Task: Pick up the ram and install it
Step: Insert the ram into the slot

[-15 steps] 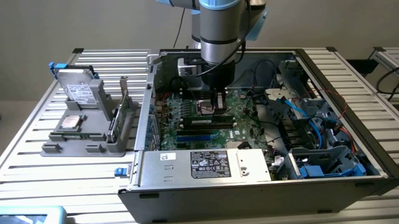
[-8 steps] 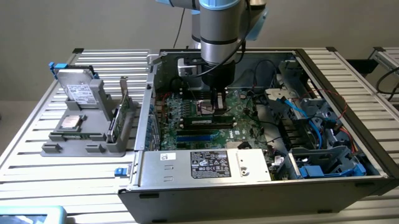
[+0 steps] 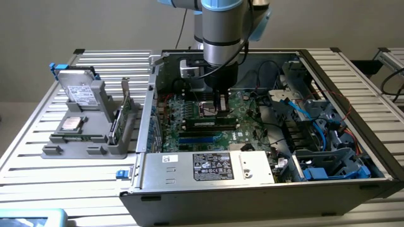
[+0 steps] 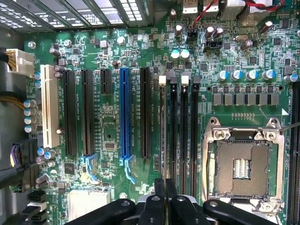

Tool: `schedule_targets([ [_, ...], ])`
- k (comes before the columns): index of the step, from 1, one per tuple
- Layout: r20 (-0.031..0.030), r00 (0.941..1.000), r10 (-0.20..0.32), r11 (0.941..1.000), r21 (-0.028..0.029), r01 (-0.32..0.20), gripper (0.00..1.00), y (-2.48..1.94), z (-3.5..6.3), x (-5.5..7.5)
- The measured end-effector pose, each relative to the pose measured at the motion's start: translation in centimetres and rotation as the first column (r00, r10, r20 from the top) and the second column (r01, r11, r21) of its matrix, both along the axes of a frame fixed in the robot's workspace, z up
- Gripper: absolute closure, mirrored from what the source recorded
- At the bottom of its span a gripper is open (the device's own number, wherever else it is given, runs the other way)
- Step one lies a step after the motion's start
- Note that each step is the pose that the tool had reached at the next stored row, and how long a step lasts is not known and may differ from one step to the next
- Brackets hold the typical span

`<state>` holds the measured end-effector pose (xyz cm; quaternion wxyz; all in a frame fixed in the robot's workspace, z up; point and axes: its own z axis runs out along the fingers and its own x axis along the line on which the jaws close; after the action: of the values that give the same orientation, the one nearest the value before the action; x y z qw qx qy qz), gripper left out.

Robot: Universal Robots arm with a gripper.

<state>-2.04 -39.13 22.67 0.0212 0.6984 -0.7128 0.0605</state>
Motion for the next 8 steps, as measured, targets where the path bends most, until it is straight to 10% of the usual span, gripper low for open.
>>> schedule_targets([
  [8, 0.0009, 1.0, -0.001, 1.0, -0.0001, 0.001, 0.88, 0.0, -0.19, -0.03],
])
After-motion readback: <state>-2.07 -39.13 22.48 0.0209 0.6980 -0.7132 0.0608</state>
